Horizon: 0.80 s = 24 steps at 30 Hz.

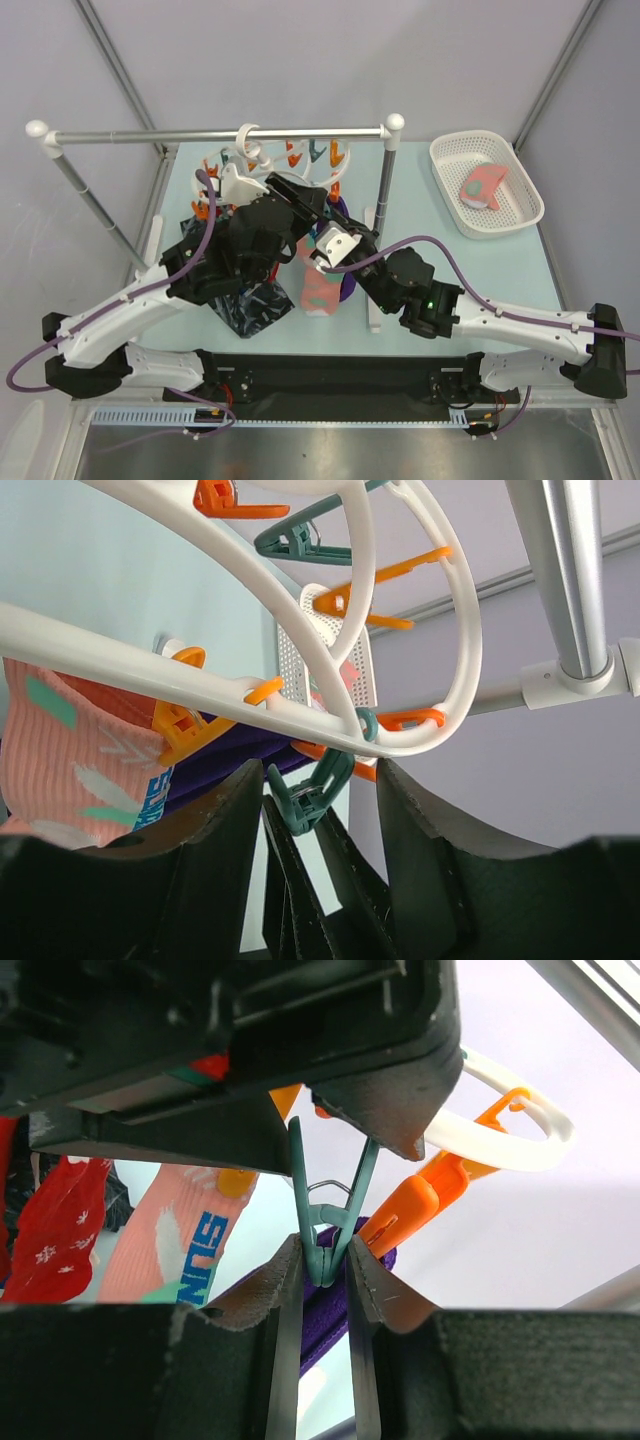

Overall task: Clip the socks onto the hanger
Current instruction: Open the clamp at the hanger.

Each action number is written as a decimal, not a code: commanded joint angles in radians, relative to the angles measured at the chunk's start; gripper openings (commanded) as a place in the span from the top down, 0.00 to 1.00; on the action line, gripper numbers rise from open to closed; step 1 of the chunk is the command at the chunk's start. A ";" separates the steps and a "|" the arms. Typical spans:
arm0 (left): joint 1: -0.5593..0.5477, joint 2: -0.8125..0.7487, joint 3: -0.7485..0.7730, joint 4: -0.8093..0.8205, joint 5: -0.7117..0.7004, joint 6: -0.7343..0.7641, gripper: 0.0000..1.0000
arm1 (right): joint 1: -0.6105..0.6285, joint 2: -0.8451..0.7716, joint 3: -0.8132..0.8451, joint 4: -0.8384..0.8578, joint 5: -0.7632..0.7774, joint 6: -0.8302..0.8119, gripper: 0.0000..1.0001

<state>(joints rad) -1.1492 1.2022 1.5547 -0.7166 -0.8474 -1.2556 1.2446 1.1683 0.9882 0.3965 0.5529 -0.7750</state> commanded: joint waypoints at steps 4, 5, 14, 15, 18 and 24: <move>-0.004 0.019 0.025 0.034 -0.047 0.012 0.47 | 0.016 -0.030 -0.017 0.102 0.002 -0.027 1.00; -0.004 0.019 0.021 0.039 -0.045 0.012 0.48 | 0.016 -0.033 -0.019 0.105 0.004 -0.027 1.00; -0.004 -0.003 -0.054 0.134 -0.045 0.071 0.63 | 0.016 -0.056 -0.039 0.123 0.001 -0.033 1.00; -0.003 -0.003 -0.056 0.138 -0.045 0.074 0.63 | 0.016 -0.058 -0.040 0.127 0.001 -0.033 1.00; -0.003 -0.003 -0.054 0.141 -0.045 0.081 0.63 | 0.016 -0.058 -0.040 0.131 -0.005 -0.036 1.00; -0.003 0.002 -0.051 0.132 -0.032 0.073 0.47 | 0.016 -0.047 -0.042 0.131 -0.024 -0.036 1.00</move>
<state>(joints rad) -1.1492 1.2144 1.5051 -0.6060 -0.8711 -1.1988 1.2491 1.1393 0.9459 0.4625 0.5564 -0.7990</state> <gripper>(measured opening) 0.520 0.238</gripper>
